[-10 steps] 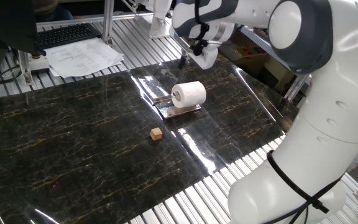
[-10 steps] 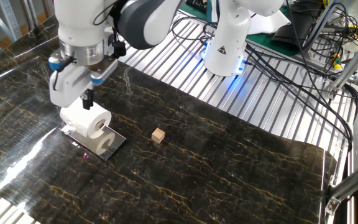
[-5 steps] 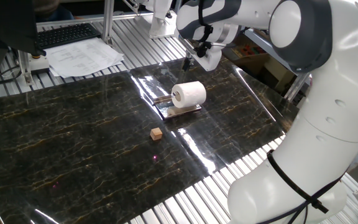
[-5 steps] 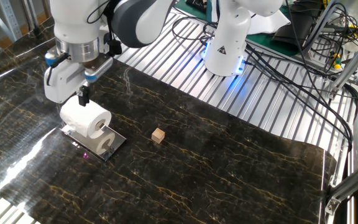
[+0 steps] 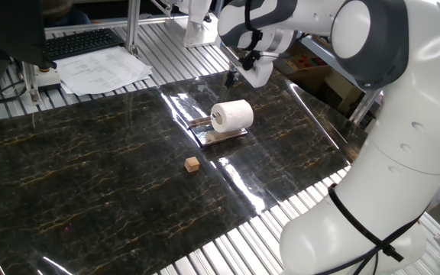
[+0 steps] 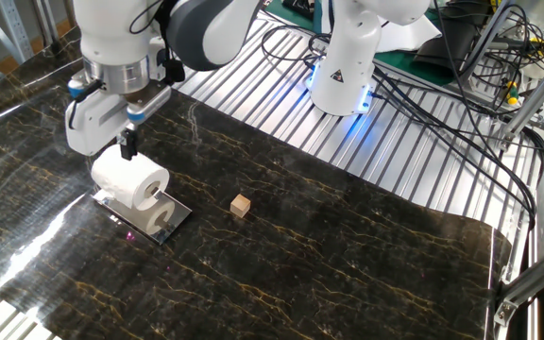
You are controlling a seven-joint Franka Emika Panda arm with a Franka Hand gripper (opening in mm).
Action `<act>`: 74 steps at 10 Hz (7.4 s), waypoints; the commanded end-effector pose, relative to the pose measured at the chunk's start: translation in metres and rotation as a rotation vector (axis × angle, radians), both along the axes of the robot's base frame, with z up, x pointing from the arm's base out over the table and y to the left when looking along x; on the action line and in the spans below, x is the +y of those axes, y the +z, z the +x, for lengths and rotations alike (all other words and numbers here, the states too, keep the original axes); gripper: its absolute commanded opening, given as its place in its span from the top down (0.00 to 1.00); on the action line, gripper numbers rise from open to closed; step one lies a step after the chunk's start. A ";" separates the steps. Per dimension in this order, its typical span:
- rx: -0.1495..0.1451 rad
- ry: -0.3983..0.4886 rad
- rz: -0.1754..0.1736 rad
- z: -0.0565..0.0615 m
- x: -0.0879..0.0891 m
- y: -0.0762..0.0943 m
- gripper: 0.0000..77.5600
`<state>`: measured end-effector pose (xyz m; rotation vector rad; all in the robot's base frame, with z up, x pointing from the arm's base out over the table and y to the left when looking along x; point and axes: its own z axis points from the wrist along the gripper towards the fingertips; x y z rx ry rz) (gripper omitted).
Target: Take the roll of paper down from the shelf
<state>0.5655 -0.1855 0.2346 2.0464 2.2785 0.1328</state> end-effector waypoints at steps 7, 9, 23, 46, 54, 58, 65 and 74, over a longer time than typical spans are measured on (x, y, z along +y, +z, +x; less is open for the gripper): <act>0.121 -0.080 -0.032 0.001 -0.001 0.001 1.00; 0.120 -0.063 -0.032 -0.002 -0.002 -0.001 1.00; 0.063 -0.008 -0.018 -0.020 -0.035 -0.040 1.00; 0.054 -0.008 -0.019 -0.019 -0.036 -0.061 0.00; 0.054 -0.008 -0.019 -0.019 -0.036 -0.061 0.00; 0.054 -0.012 -0.010 -0.019 -0.037 -0.075 0.00; 0.054 -0.016 -0.008 -0.019 -0.037 -0.079 0.00; 0.040 -0.018 -0.004 -0.020 -0.040 -0.095 0.00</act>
